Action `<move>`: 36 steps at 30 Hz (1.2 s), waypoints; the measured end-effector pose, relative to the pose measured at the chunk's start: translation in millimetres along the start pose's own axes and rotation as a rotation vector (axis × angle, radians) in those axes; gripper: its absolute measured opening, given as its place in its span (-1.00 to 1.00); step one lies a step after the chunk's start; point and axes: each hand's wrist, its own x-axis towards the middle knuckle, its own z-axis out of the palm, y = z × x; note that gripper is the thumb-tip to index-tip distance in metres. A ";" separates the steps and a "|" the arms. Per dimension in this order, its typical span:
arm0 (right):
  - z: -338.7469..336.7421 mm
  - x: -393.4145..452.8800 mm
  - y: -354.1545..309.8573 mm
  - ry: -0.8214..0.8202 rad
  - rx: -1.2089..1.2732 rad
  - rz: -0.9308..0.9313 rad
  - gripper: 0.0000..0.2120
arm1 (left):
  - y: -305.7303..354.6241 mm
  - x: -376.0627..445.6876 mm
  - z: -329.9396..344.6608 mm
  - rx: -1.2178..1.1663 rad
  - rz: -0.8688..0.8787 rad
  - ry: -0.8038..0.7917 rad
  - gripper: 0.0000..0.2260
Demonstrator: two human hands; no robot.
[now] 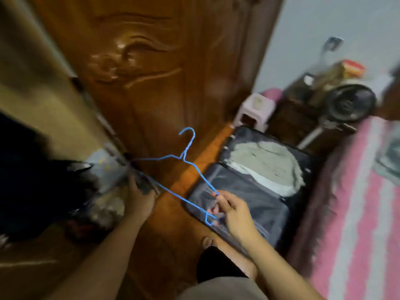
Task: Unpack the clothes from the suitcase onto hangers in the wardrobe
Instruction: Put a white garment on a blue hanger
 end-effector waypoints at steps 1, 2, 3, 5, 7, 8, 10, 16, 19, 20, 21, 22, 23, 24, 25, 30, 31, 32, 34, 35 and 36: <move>-29.3 -7.5 1.8 0.051 0.085 0.064 -0.82 | 7.5 -9.1 24.4 -0.155 -0.045 -0.083 -0.33; -55.9 -13.7 4.8 0.093 0.142 0.110 -0.82 | 17.0 -19.1 44.7 -0.346 -0.136 -0.182 -0.45; -77.7 -17.9 9.8 0.123 0.181 0.145 -0.81 | 26.7 -28.7 63.1 -0.558 -0.250 -0.320 -0.58; -116.0 -24.0 24.9 0.173 0.230 0.198 -0.82 | 48.5 -45.5 100.6 -0.833 -0.363 -0.507 -0.73; -141.1 -25.9 41.0 0.190 0.233 0.267 -0.83 | 73.2 -58.1 138.4 -0.795 -0.359 -0.564 -0.82; -149.5 -27.2 48.5 0.174 0.226 0.309 -0.85 | 83.8 -61.9 154.1 -0.745 -0.337 -0.544 -0.84; -171.5 -21.0 66.0 0.126 0.252 0.405 -0.82 | 101.1 -64.3 193.8 -0.599 -0.286 -0.512 -0.86; -226.5 76.1 109.3 0.301 0.368 0.524 -0.90 | 102.8 -34.4 315.3 -0.240 -0.211 -0.806 -0.86; -257.1 159.4 168.5 0.479 0.364 0.544 -0.76 | 85.5 4.1 395.3 -0.202 -0.201 -0.854 -0.87; -265.5 183.1 189.3 0.498 0.350 0.565 -0.73 | 78.0 20.2 419.4 -0.175 -0.197 -0.860 -0.87; -274.7 210.7 218.2 0.512 0.349 0.592 -0.71 | 66.2 41.2 451.5 -0.130 -0.201 -0.879 -0.87; -283.9 235.7 248.2 0.529 0.314 0.620 -0.70 | 49.9 66.0 481.2 -0.057 -0.189 -0.893 -0.86; -292.0 262.2 282.1 0.555 0.273 0.653 -0.68 | 30.0 93.1 510.4 0.040 -0.155 -0.909 -0.84; -302.4 288.7 311.5 0.582 0.200 0.679 -0.67 | 12.7 122.3 537.7 0.185 -0.045 -0.908 -0.79; -310.9 312.6 334.8 0.587 0.101 0.703 -0.66 | 1.0 150.0 558.8 0.369 0.141 -0.874 -0.75; -344.8 422.2 449.5 0.480 -0.328 0.713 -0.77 | -22.1 286.8 660.3 0.644 1.016 -0.506 -0.74; -352.1 439.2 468.2 0.482 -0.403 0.709 -0.76 | -13.1 305.5 681.3 0.585 1.099 -0.496 -0.71; -358.2 450.3 483.0 0.516 -0.401 0.701 -0.75 | -8.8 325.9 706.0 0.553 1.164 -0.504 -0.73; -375.6 468.7 512.5 0.635 -0.360 0.633 -0.68 | 14.5 361.8 758.0 0.579 1.220 -0.528 -0.81; -384.3 473.2 522.3 0.673 -0.386 0.612 -0.66 | 28.8 376.0 780.4 0.603 1.208 -0.542 -0.84; -392.0 476.4 529.1 0.693 -0.396 0.596 -0.63 | 41.2 394.0 805.2 0.650 1.227 -0.542 -0.84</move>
